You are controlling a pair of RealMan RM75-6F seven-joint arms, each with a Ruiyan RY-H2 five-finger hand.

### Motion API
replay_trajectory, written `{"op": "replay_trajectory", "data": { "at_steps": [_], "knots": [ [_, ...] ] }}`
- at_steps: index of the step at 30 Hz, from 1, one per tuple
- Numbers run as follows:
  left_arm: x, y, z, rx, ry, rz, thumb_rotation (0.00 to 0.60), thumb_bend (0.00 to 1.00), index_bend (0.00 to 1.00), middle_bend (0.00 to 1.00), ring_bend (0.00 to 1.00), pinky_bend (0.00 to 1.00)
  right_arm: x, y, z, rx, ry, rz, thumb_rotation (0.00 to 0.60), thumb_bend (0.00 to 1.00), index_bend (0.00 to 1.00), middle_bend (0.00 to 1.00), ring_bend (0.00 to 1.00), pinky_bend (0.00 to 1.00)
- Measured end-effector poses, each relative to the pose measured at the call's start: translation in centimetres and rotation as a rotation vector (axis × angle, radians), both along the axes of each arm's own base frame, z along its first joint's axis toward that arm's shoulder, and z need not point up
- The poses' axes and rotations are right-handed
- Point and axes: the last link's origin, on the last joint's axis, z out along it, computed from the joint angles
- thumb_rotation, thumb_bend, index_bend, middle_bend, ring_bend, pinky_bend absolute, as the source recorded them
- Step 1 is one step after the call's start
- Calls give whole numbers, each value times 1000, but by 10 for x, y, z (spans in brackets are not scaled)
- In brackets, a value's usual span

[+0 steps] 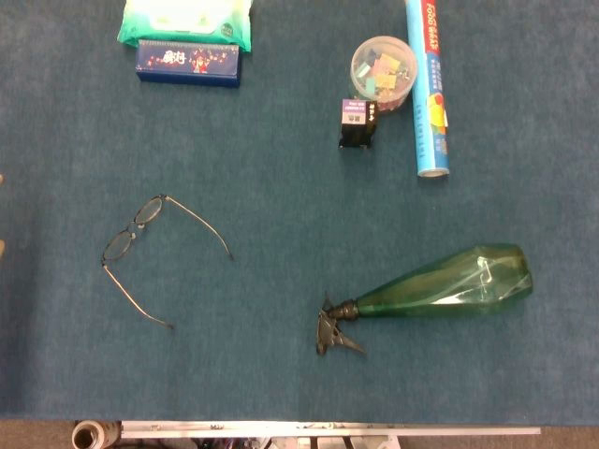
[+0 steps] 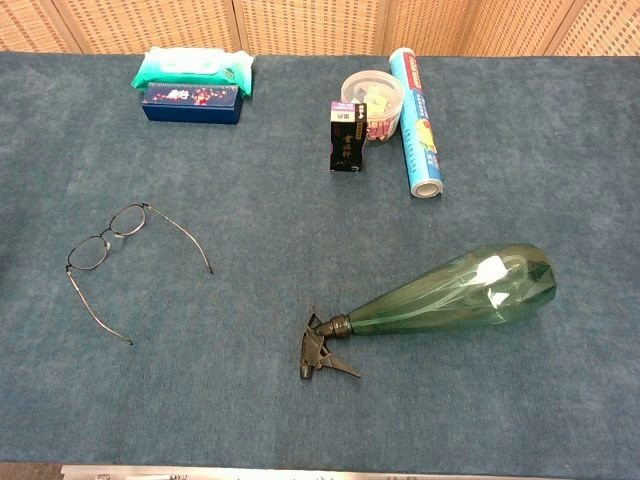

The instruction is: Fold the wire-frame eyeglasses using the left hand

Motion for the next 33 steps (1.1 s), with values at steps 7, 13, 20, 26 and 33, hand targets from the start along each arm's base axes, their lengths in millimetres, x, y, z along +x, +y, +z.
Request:
{"op": "replay_trajectory", "data": {
  "at_steps": [7,13,20,26,33],
  "knots": [
    [-1,-2,0,-3,5,10,600,158,282,307,257,482,-3,-1,2,-8,-8,-6,600,14,51,221,214,511],
    [3,-3,0,4,-19,0,600,158,282,305,256,482,2,-7,3,-18,-25,17,600,14,51,222,214,510],
    [15,1,-5,-29,-81,-59,600,110,274,255,213,464,7,-14,9,-38,-28,43,600,14,52,223,215,510],
    [34,11,-17,-83,-109,-130,600,70,250,191,144,366,10,-12,15,-59,-27,60,600,15,52,224,214,511],
    [48,21,-35,-180,-74,-172,600,15,24,0,0,137,7,-8,19,-82,-27,41,600,14,52,224,215,511]
  ]
}}
